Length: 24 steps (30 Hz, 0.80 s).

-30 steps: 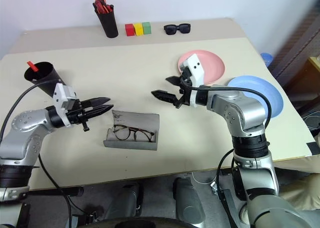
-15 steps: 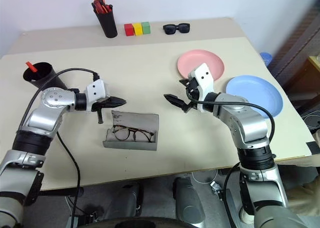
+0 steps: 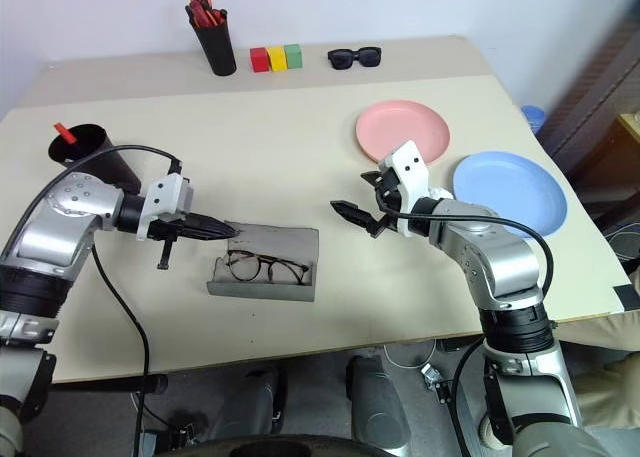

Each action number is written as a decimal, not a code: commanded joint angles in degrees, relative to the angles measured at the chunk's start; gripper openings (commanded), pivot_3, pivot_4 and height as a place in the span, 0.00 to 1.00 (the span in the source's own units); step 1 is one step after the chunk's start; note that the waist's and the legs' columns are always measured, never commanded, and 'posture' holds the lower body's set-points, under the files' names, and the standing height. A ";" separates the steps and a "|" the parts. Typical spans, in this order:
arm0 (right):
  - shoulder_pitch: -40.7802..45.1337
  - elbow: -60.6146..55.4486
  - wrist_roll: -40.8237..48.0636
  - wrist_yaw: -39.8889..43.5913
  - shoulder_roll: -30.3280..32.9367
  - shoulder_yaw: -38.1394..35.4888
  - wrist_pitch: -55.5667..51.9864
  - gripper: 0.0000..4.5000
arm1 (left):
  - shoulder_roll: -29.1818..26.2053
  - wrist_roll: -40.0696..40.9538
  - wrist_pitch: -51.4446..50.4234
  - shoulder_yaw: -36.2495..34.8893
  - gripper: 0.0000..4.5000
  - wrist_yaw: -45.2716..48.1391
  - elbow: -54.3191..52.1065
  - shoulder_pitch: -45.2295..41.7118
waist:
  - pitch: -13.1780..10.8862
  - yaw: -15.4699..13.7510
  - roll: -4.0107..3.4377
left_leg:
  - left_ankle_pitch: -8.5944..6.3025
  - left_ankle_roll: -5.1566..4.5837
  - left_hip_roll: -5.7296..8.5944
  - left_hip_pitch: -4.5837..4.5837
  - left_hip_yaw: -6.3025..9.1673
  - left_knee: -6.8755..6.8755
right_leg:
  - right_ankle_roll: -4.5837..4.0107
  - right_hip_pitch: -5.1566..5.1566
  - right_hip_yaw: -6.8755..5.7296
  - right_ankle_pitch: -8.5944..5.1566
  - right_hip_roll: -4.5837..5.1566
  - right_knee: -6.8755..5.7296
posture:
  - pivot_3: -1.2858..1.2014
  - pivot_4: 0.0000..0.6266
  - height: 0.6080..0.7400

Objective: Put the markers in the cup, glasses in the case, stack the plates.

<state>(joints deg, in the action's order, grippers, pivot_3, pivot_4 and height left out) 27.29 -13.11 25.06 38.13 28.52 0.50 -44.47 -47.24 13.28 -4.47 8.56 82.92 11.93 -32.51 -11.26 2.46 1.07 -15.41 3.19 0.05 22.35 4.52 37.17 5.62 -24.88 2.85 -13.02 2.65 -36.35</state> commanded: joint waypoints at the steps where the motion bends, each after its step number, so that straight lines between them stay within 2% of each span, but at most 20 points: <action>1: 1.35 -0.44 0.38 0.18 0.29 -1.24 1.60 1.00 | -0.78 1.82 -0.91 -2.00 0.01 0.15 -3.64 0.79 | 0.00 -0.03 0.00 | 0.00 0.00 0.00 0.01 0.00 0.01 | 0.00 0.00 0.00 0.00 0.00 0.00 | 0.52 0.24 1.00; 9: 1.52 0.08 0.64 0.36 0.18 -1.20 2.13 1.00 | 2.16 -2.18 -0.19 -2.73 0.01 -9.41 -0.05 -2.06 | 0.00 0.00 0.00 | 0.00 0.00 0.00 0.00 0.00 0.02 | 0.01 0.00 0.00 0.00 0.00 0.00 | 0.52 0.24 1.00; 11: 1.51 0.12 0.66 0.44 0.25 -1.27 2.20 1.00 | 2.58 -1.29 -3.07 -2.32 0.01 -9.56 -1.87 -2.30 | 0.00 0.00 0.00 | 0.00 0.00 0.00 0.00 0.00 0.02 | 0.01 0.00 0.00 0.00 0.00 0.00 | 0.52 0.24 1.00; 20: 1.44 -0.07 0.82 0.31 0.56 -1.92 1.97 1.00 | 4.84 -4.52 -3.13 2.44 0.01 -9.68 -3.66 -3.42 | 0.00 0.02 0.00 | 0.00 0.00 0.00 0.00 0.00 0.04 | 0.01 0.00 0.00 0.01 0.00 -0.03 | 0.52 0.24 1.00; 24: -0.21 -1.53 1.32 2.10 2.74 -2.21 1.25 1.00 | 4.77 -5.55 -3.08 3.53 0.01 -8.93 -3.14 -4.25 | 0.00 0.02 0.00 | 0.00 0.00 0.00 0.00 0.00 0.04 | 0.01 0.00 0.00 0.00 0.00 -0.02 | 0.52 0.24 1.00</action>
<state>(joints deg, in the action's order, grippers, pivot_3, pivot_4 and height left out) 27.23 -12.30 25.27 39.12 30.02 0.22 -43.43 -42.16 8.14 -8.14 12.52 73.69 9.38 -35.60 -11.26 2.48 1.07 -15.41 3.19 0.06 22.35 4.53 37.20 5.62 -24.87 2.85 -13.01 2.65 -36.37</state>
